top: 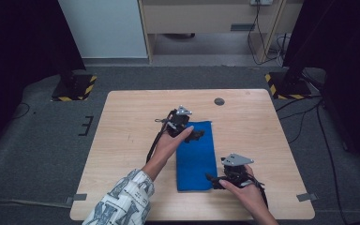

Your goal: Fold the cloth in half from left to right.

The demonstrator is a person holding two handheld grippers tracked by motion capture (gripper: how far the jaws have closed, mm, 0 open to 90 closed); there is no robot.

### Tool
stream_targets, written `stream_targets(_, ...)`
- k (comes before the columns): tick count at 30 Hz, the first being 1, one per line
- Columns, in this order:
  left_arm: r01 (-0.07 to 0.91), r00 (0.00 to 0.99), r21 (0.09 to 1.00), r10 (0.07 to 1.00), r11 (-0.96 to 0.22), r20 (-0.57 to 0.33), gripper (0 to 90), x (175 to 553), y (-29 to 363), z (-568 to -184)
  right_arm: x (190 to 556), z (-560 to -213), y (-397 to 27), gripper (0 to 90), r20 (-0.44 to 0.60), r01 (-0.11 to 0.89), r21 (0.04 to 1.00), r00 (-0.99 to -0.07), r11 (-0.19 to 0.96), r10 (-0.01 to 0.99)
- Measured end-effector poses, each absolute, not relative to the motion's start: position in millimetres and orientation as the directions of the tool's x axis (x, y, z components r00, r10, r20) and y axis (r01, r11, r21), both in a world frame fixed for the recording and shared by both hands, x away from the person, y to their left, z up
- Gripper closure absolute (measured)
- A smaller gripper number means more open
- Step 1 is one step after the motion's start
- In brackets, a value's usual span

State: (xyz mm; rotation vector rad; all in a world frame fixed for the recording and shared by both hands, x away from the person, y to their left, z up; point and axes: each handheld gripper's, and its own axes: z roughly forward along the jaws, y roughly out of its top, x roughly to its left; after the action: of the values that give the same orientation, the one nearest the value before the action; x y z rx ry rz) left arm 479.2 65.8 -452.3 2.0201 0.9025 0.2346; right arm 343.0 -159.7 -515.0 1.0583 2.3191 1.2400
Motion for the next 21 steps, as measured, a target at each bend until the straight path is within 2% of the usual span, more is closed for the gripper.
stream_targets(2,0.510,0.712,0.790,0.683,-0.340,-0.165,9.1,474,72,-455,343,-516,-159,9.8,0.082,0.467,0.812,-0.683,0.349,0.725)
stream_targets(5,0.519,0.692,0.793,0.701,-0.319,-0.171,9.8,468,82,-463,341,-515,-158,16.4,0.048,0.465,0.803,-0.673,0.372,0.738)
stream_targets(11,0.538,0.668,0.776,0.729,-0.330,-0.154,10.2,458,102,-478,342,-503,-161,15.5,0.043,0.463,0.811,-0.656,0.357,0.753)
stream_targets(21,0.512,0.664,0.793,0.737,-0.328,-0.124,10.0,458,126,-478,364,-502,-162,14.5,0.035,0.492,0.779,-0.654,0.389,0.756)
